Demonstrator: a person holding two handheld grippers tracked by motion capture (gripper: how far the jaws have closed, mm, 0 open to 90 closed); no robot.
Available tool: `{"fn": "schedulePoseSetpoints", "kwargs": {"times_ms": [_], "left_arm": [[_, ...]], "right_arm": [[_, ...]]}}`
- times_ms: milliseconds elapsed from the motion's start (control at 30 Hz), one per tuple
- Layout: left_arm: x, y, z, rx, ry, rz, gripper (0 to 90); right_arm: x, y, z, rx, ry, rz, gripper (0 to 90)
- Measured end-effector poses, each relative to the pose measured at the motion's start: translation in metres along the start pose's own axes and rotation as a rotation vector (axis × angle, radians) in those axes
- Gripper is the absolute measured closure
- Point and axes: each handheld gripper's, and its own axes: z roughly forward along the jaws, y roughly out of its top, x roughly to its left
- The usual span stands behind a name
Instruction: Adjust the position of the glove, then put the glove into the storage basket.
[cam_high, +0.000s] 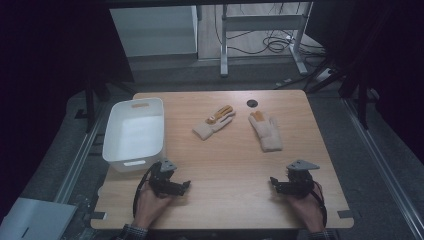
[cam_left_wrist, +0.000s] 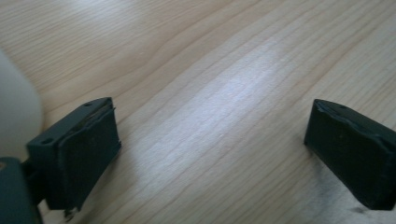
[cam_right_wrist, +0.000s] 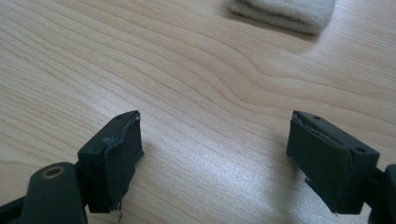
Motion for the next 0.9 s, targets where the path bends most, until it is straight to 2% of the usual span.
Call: {"fn": "schedulePoseSetpoints", "kwargs": {"times_ms": [900], "left_arm": [[-0.0022,-0.0016,-0.0015,-0.001,0.009,-0.008,4.5]], "right_arm": [[-0.0008,0.0000,-0.0002,-0.005,0.001,0.005,19.8]]}}
